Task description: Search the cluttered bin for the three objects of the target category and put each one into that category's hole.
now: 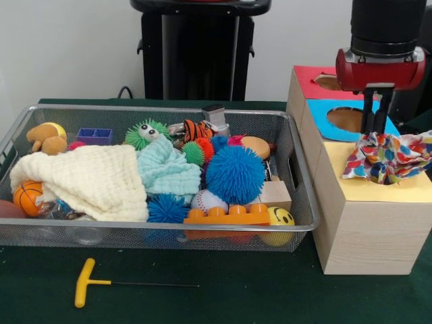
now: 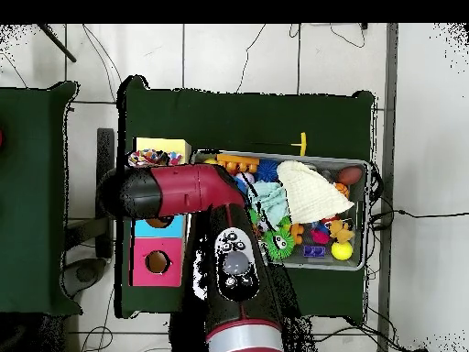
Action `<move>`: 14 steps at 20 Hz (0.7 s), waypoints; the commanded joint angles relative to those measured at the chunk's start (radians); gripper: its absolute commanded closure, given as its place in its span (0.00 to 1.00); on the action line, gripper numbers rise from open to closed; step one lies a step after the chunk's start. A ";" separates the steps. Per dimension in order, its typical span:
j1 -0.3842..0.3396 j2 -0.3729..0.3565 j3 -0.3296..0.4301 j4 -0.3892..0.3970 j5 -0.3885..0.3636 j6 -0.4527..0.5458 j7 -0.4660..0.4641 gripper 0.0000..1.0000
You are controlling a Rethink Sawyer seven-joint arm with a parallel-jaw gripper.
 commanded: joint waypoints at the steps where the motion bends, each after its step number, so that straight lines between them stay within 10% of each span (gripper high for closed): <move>1: 0.009 0.059 0.061 -0.024 -0.014 -0.038 0.061 1.00; 14: 0.012 0.147 0.070 -0.117 -0.022 -0.085 0.040 1.00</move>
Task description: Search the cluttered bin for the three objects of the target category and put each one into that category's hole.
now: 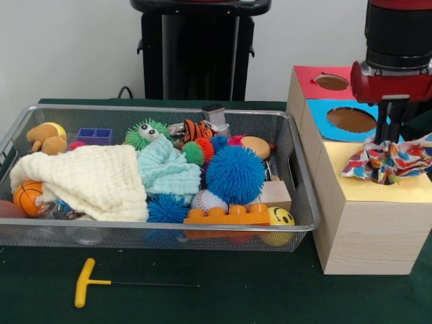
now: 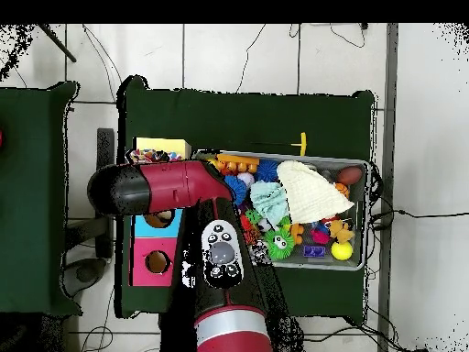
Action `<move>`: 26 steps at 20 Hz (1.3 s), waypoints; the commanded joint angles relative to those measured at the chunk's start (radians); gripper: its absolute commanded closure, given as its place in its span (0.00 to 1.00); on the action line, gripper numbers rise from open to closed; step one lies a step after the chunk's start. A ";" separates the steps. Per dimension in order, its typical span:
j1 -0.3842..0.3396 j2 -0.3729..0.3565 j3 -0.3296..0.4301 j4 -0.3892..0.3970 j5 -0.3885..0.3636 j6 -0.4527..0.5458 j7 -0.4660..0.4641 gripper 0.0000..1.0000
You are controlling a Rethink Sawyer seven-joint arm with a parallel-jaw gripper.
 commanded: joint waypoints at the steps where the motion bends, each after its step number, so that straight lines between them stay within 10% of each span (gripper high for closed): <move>1: -0.020 0.096 0.071 -0.068 -0.022 -0.079 0.037 1.00; 26: -0.067 0.164 0.111 -0.158 -0.041 -0.059 -0.053 1.00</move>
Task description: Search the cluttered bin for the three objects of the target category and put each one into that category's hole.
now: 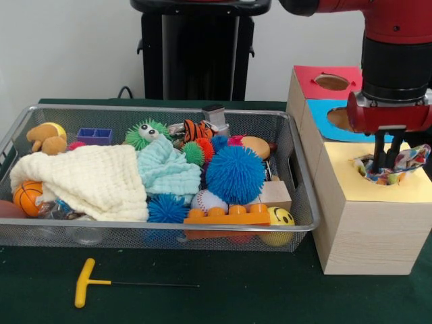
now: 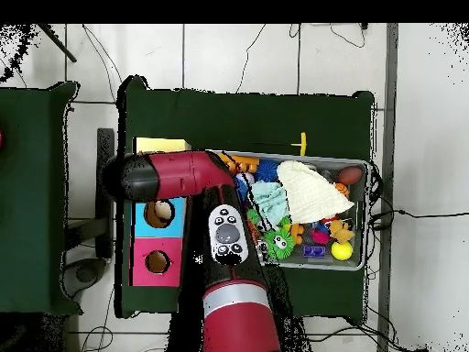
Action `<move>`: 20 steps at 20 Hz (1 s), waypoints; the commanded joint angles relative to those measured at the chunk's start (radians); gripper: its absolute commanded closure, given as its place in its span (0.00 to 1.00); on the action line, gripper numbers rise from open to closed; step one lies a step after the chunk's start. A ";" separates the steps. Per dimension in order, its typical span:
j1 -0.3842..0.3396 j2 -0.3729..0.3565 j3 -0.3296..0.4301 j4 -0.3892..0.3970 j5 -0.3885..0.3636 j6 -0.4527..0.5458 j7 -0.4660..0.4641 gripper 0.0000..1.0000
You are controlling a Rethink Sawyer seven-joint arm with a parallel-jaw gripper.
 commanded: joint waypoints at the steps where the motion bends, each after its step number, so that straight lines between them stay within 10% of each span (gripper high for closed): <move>1: -0.054 0.077 0.106 -0.082 -0.043 -0.031 -0.059 1.00; 13: -0.086 0.102 0.134 -0.064 -0.054 -0.028 -0.068 1.00; 20: -0.091 -0.179 0.105 0.141 -0.013 0.115 -0.047 1.00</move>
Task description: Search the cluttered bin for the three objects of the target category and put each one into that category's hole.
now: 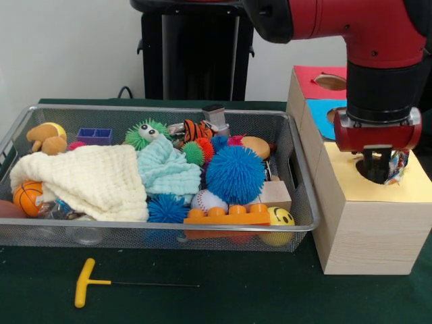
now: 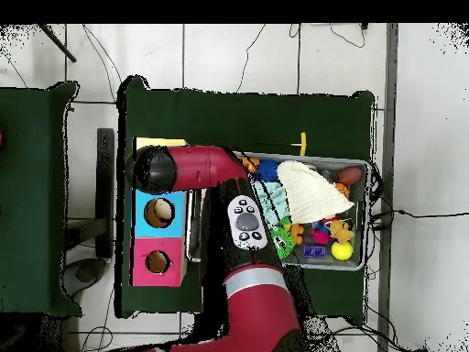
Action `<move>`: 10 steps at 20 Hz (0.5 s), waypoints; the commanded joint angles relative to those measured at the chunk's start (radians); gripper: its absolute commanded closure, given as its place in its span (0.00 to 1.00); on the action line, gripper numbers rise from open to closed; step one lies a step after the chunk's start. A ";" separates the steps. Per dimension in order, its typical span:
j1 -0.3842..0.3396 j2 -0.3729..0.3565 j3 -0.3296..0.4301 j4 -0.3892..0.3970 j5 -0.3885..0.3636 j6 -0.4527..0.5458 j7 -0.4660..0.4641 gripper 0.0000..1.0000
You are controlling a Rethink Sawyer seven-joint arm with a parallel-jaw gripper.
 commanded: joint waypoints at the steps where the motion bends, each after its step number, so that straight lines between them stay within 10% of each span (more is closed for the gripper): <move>1: -0.035 -0.234 0.061 0.169 -0.008 0.139 -0.055 1.00; 10: -0.081 -0.272 0.099 0.217 -0.003 0.159 -0.079 1.00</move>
